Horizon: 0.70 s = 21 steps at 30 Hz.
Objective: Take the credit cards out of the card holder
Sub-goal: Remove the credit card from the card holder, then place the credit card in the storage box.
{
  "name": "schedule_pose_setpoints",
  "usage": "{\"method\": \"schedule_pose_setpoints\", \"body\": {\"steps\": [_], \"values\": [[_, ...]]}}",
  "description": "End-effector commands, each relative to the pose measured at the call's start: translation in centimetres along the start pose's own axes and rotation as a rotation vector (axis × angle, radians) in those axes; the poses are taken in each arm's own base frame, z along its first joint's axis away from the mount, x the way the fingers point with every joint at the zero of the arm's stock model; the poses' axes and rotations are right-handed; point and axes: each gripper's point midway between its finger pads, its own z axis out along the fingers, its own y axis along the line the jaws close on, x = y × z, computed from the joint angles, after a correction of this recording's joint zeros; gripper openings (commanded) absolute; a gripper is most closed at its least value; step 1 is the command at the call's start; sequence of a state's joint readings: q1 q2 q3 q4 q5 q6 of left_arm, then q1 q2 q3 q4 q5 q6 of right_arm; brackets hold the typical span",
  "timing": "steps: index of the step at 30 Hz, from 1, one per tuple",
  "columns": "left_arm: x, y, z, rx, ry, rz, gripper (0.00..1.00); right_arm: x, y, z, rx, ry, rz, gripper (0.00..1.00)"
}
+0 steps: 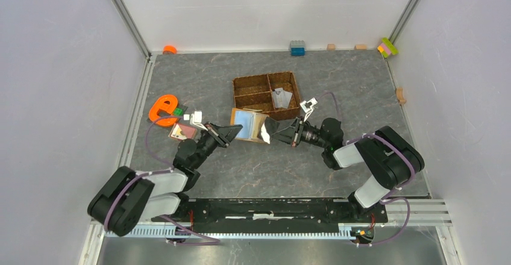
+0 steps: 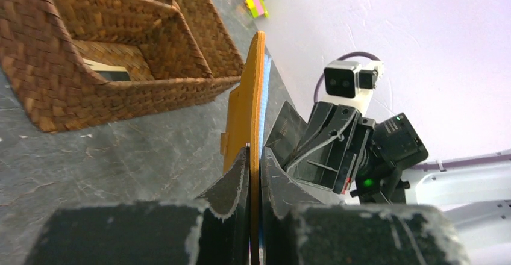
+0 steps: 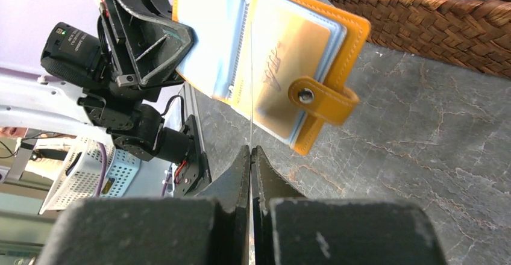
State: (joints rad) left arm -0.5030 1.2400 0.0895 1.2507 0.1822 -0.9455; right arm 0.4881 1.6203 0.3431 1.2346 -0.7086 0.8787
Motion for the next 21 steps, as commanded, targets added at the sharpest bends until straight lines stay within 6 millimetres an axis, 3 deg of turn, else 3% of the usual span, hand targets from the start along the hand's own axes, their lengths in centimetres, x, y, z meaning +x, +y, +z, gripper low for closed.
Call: {"method": "schedule_pose_setpoints", "body": {"steps": [1, 10, 16, 21], "values": [[-1.4, 3.1, -0.9, -0.174, -0.069, 0.082, 0.02, -1.7, 0.1, 0.4, 0.002, -0.065, -0.018, 0.0], [-3.2, 4.9, -3.1, -0.31, -0.164, 0.105, 0.02, -6.5, -0.1, 2.8, -0.003, -0.228, 0.108, 0.0], [-3.8, 5.7, -4.1, -0.367, -0.199, 0.113, 0.02, -9.4, -2.0, 3.9, 0.094, -0.383, 0.209, 0.0], [-4.4, 6.0, -4.8, -0.393, -0.235, 0.116, 0.02, -11.0, -2.9, 7.3, 0.09, -0.436, 0.303, 0.0]]}}
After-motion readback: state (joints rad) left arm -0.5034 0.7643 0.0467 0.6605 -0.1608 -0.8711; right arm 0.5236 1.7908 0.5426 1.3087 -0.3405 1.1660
